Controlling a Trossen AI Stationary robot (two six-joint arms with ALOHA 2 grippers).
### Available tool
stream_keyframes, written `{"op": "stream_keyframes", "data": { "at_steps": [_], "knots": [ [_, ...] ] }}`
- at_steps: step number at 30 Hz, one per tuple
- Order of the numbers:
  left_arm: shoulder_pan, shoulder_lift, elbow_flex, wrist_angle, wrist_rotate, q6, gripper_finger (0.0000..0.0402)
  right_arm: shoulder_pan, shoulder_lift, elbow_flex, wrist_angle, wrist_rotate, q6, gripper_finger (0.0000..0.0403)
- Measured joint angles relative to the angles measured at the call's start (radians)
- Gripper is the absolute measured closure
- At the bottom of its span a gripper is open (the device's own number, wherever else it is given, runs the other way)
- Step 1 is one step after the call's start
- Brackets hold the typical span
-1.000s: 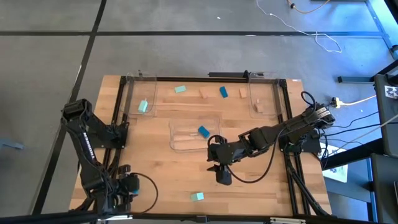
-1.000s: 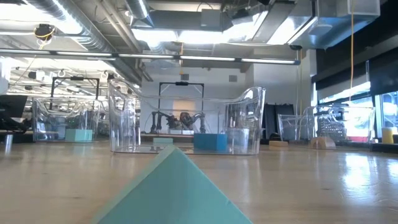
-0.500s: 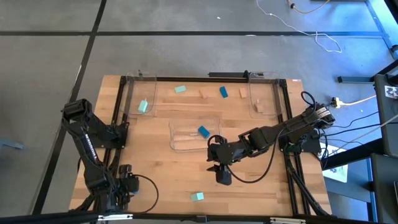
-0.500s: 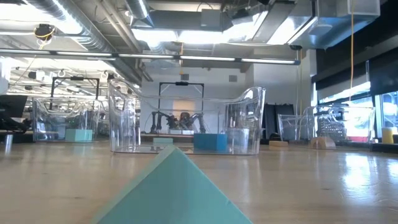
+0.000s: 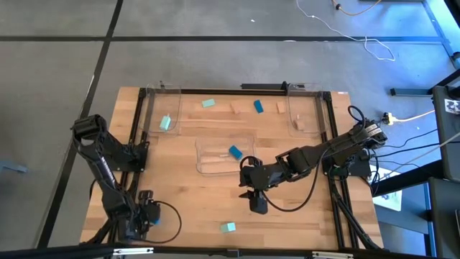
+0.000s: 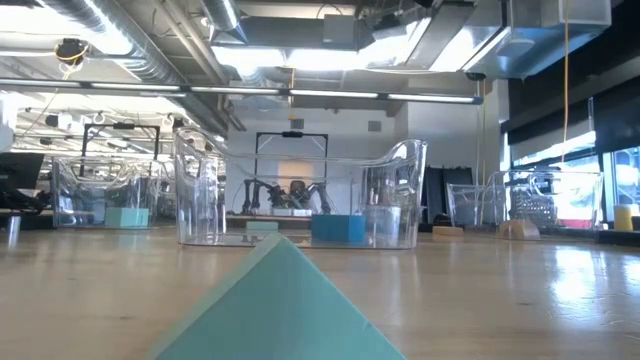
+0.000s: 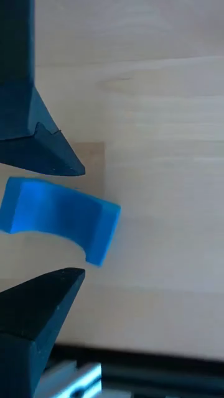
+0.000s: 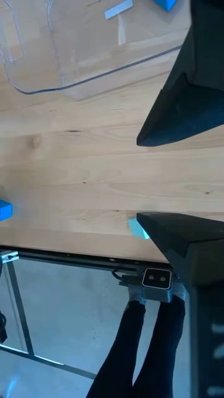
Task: Sort & place blocks by color
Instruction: Put the bottom blue block into the middle transparent bin
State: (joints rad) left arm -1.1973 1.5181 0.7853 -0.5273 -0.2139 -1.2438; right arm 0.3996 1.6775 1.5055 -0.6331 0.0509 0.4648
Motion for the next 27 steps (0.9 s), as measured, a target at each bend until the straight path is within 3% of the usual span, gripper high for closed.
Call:
{"op": "stream_keyframes", "data": {
  "at_steps": [8,19,27],
  "knots": [
    [-0.001,-0.001,-0.087,0.13,0.012,-0.007,0.0156,0.0,0.0,0.0,0.0,0.0,0.001,0.0219],
    [-0.002,0.002,-0.089,0.145,0.008,-0.029,0.0156,0.0,0.0,0.0,0.0,0.0,0.0,0.0219],
    [-0.027,0.076,-0.082,0.171,-0.035,0.0,0.0156,0.0,0.0,0.0,0.0,0.0,0.002,0.0219]
  ]
}}
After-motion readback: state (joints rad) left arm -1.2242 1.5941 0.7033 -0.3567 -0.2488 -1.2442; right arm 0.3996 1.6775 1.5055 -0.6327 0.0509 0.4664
